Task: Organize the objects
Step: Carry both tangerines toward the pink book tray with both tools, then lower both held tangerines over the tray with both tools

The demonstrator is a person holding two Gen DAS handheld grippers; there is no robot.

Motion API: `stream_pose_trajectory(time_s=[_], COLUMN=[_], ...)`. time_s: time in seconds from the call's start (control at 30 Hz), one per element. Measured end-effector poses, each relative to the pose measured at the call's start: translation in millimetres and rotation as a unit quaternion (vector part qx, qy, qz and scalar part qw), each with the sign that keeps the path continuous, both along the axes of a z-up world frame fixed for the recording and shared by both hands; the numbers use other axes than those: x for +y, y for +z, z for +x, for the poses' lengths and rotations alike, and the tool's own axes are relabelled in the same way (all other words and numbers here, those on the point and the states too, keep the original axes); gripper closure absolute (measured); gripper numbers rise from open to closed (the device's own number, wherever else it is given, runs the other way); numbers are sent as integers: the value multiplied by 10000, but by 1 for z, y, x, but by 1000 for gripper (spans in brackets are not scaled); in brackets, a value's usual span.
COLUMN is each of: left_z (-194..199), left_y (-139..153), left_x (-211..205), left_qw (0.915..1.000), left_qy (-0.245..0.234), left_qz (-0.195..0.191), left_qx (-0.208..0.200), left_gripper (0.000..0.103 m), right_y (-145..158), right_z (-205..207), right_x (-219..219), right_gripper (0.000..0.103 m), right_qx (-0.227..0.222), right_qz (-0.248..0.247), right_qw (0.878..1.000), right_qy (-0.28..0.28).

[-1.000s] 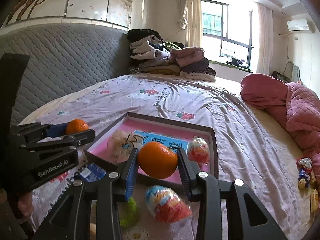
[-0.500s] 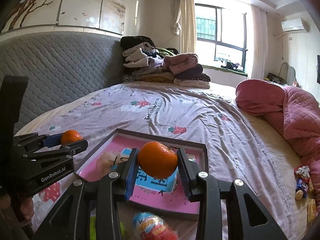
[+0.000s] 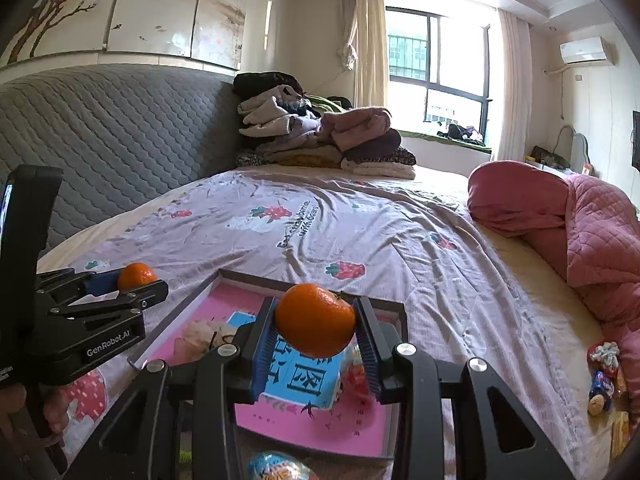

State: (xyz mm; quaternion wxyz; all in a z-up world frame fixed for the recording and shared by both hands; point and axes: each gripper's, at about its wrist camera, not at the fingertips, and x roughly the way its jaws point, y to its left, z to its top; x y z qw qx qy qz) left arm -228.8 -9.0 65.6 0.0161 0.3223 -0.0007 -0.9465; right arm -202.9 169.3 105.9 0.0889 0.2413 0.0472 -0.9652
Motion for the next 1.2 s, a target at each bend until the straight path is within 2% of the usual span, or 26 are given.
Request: stream_pose_trajectory(time_s=[0.27, 0.5, 0.77, 1.2], left_z=[-18, -27, -22, -17], left_y=[-5, -22, -39, -66], left_x=[3, 23, 40, 62], left_qw=[9999, 9984, 9971, 9912], left_qy=[-63, -421, -634, -1096], left_qz=[78, 189, -6, -82], left_qx=[-87, -319, -423, -733], left_gripper=[62, 62, 62, 62], right_y=[-10, -30, -46, -76], right_z=[-13, -23, -26, -35], right_x=[-1, 2, 7, 16], right_gripper=[65, 65, 65, 65], right_qx=[-149, -463, -696, -1303], right_qz=[23, 135, 242, 366], right_qw=[9999, 9988, 9972, 9907], right_qy=[28, -45, -84, -144])
